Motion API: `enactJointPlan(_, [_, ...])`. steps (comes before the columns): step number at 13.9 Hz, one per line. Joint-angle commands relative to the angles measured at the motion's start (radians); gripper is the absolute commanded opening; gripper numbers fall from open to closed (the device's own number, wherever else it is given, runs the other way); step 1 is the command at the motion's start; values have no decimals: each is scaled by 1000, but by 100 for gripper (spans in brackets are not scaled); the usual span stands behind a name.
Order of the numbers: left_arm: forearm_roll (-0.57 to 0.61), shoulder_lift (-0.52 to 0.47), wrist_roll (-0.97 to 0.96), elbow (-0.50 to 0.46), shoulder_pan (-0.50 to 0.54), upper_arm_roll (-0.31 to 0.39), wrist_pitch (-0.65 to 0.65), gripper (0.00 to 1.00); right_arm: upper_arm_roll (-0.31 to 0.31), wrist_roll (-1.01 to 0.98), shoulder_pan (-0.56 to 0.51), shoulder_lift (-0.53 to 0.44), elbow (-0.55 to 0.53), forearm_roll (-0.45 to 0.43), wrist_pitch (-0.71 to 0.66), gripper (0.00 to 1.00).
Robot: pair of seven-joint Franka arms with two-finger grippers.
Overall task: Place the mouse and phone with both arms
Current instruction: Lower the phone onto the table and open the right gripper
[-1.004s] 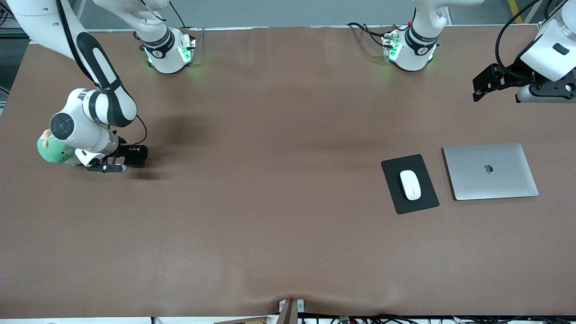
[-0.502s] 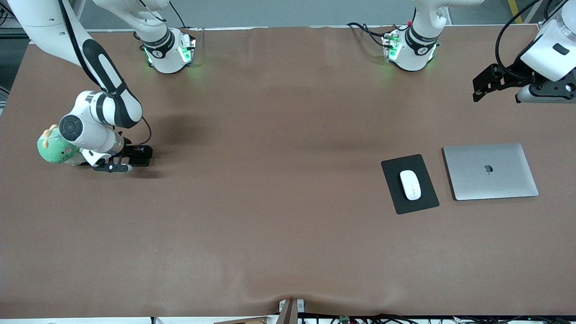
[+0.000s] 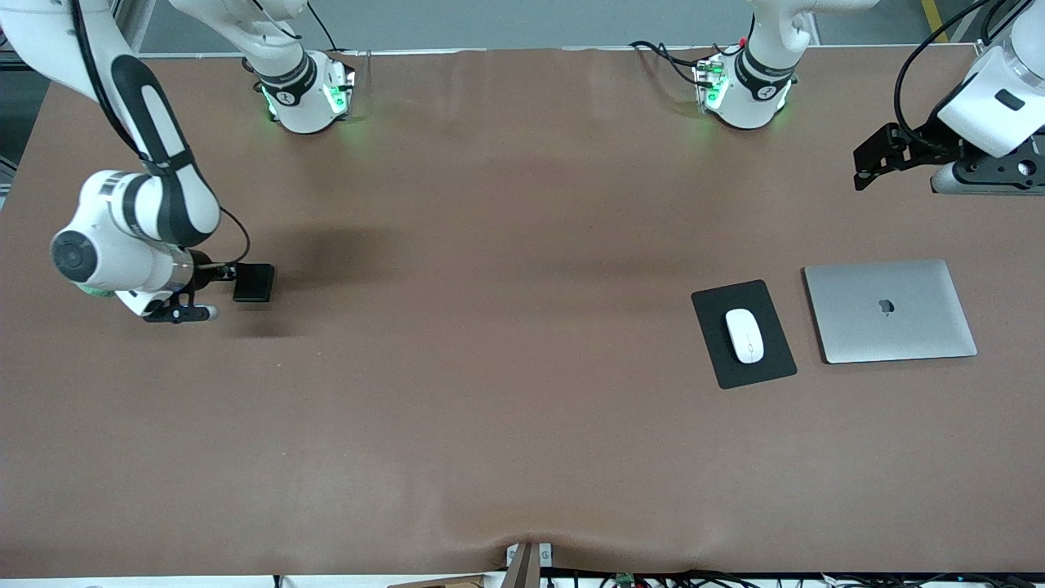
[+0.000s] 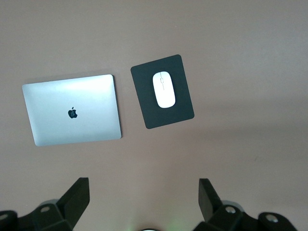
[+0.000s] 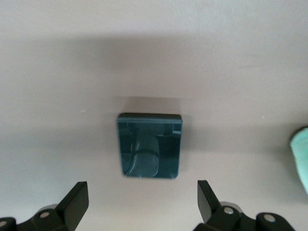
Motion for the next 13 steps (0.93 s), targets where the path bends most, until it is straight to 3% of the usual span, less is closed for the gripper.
enactJointPlan(1, [-5,-4,-9,1,6,-7,4,100,12,-3,10,-38,125,-3,-208,100])
enactJointPlan(9, [-5,-12,-10,1,14,-5,0,100,12,-71,51,-50,541,28,-658,100])
enactJointPlan(13, [-5,-13,-12,0,10,-7,1,100,6,-83,47,-57,644,17,-773,100])
